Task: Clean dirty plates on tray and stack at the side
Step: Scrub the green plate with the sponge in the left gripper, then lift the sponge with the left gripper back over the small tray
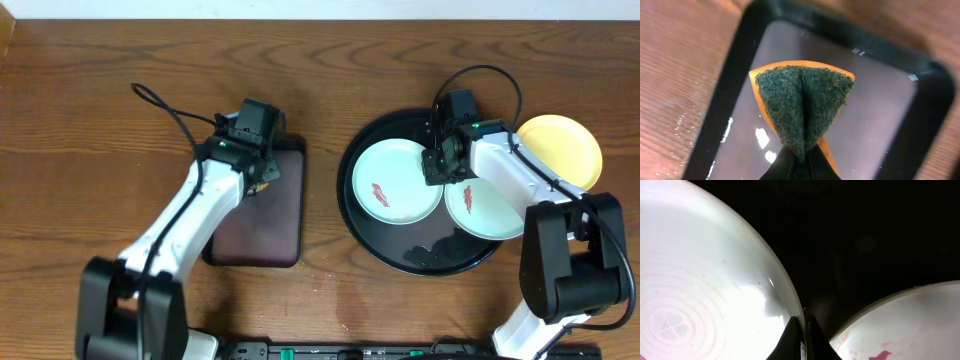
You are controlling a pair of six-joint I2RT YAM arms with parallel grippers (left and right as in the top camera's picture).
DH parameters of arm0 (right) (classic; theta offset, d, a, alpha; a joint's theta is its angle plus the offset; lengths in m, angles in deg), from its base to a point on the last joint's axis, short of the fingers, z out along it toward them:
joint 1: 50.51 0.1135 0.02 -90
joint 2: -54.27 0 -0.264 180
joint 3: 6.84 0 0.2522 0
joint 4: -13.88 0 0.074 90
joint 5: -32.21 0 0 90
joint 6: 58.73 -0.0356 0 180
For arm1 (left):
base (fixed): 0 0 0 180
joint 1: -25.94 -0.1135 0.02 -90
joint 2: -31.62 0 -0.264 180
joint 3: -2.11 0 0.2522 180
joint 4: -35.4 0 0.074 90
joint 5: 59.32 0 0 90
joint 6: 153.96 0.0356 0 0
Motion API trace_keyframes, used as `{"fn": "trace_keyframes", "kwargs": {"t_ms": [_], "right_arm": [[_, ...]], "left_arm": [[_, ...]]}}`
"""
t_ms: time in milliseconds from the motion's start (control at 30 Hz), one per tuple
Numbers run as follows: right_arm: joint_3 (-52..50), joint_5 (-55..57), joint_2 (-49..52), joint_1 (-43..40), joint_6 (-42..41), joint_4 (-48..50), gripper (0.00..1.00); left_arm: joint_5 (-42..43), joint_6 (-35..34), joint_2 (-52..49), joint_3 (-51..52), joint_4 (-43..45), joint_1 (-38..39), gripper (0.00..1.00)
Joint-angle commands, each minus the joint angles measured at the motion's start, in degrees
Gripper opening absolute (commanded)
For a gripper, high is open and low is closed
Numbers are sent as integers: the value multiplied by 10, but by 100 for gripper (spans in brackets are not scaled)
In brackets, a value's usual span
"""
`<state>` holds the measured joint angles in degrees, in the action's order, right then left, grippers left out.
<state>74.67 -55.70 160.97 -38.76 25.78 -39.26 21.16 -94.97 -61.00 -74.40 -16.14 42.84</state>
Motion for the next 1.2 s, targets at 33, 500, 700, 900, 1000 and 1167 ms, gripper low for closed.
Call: {"fn": "trace_keyframes", "kwargs": {"t_ms": [33,500,700,900,1000,1167], "right_arm": [[-1,4,-9,-8,-9,2,1],[0,4,-9,-8,-9,1,1],[-1,4,-9,-8,-9,0,1],[-1,4,-9,-8,-9,0,1],[-1,4,-9,-8,-9,0,1],[-1,4,-9,-8,-9,1,1]], "left_arm": [[22,12,-47,-1,-3,-9,8],[80,12,-135,-1,-4,-9,8],[80,12,-89,-2,-23,-9,8],[80,12,18,-2,-29,-9,7],[73,12,75,-2,-25,-9,7],[66,3,113,-1,-22,-9,8]]}}
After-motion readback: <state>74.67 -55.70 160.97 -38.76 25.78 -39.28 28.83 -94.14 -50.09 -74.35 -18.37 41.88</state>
